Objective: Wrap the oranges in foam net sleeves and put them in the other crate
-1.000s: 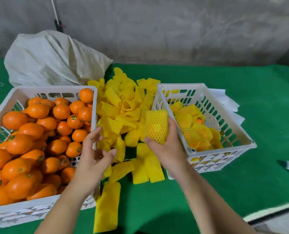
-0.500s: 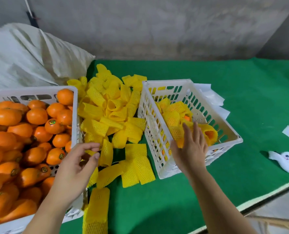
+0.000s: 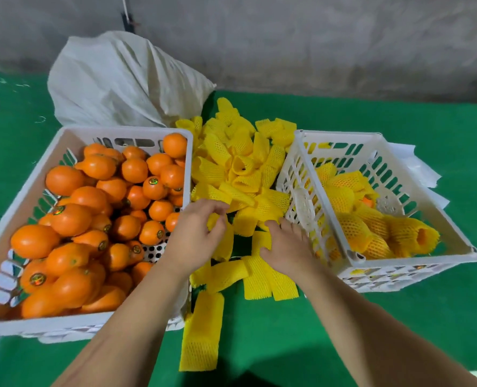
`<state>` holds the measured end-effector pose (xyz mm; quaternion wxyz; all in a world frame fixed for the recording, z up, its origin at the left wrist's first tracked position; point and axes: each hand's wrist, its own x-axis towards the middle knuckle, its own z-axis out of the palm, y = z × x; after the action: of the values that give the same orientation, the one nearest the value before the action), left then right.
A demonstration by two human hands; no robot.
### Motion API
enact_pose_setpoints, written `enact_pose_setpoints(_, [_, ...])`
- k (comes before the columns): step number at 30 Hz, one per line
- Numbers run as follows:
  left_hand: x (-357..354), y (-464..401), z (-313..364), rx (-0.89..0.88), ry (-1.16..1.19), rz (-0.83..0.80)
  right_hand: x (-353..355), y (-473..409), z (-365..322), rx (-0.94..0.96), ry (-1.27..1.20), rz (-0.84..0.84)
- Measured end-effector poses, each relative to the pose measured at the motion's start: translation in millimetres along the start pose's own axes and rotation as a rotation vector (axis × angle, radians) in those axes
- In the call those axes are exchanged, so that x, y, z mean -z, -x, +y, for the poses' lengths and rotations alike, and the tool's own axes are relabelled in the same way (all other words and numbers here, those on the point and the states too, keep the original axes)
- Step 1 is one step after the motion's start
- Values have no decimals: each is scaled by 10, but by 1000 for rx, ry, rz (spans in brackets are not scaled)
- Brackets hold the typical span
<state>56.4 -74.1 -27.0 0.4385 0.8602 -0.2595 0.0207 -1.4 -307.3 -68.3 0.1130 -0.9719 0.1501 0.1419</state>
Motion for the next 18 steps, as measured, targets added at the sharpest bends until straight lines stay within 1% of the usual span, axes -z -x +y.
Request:
enact_pose_setpoints(2, [75,-57,-134,57,-49,71,-240,23,30,-110,-62,-268])
enact_pose_setpoints(3, [116,-93,-203,68,-123,64,-351,51,40,-161,-40,-375])
enact_pose_setpoints(4, [153,-133,-270,63,-188,37,-447,72,46,-200,-1,-429])
enact_pose_setpoints(5, [186,-170,-326,44,-229,9,-519,90,45,-229,37,-431])
enact_pose_setpoints(7, [247,-271,-427,-26,-249,16,-585,78,24,-234,44,-312])
enact_pose_setpoints(8, [276,-324,-479,-40,-236,53,-592,38,20,-208,-2,-233])
enact_pose_setpoints(10, [319,-426,-647,-5,-262,134,-541,-71,-15,-154,-172,-110])
enact_pose_setpoints(11, [329,-463,-746,36,-348,126,-491,-127,-52,-142,-305,-58])
enact_pose_setpoints(12, [327,-480,-847,85,-486,70,-425,-171,-109,-140,-465,-1])
enact_pose_setpoints(14, [294,-477,-1031,159,-738,-111,-269,-234,-260,-169,-770,157])
enact_pose_setpoints(15, [284,-489,-1089,173,-793,-167,-192,-256,-333,-211,-912,230])
enact_pose_setpoints(16, [283,-517,-1117,181,-788,-177,-125,-276,-402,-256,-1050,276])
enact_pose_setpoints(18, [276,-614,-1112,187,-731,-131,-6,-298,-525,-332,-1302,284])
